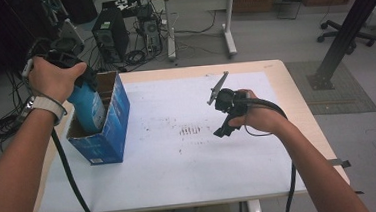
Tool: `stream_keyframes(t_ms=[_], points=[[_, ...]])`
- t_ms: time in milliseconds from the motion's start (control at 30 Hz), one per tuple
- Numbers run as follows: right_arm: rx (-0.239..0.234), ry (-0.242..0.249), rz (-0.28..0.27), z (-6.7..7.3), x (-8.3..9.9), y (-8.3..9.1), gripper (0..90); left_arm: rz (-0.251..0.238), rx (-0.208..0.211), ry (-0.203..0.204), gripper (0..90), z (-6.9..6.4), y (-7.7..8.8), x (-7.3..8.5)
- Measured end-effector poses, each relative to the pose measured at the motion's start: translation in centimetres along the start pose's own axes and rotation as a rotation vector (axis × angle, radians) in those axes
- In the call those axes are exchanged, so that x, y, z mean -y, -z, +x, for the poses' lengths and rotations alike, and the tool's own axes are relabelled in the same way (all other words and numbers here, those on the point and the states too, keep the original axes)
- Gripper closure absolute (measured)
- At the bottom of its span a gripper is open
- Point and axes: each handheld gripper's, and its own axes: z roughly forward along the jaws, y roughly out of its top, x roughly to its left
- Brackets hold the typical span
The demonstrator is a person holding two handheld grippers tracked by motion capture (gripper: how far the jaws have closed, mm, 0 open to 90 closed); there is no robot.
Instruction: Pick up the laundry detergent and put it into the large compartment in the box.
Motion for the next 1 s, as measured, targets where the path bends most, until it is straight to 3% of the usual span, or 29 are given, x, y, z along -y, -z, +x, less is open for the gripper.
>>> stream_keyframes(t_ms=[533, 1000], points=[[-0.008, -0.004, 0.007, -0.2, -0.1, -0.6, 7.4, 0.017, 0.003, -0.026, 37.3, 0.2, -3.5, 0.4], [-0.016, -0.009, 0.012, -0.4, 0.1, -1.2, 7.4, 0.029, 0.005, -0.024, 37.4, 0.6, -5.9, 0.8]])
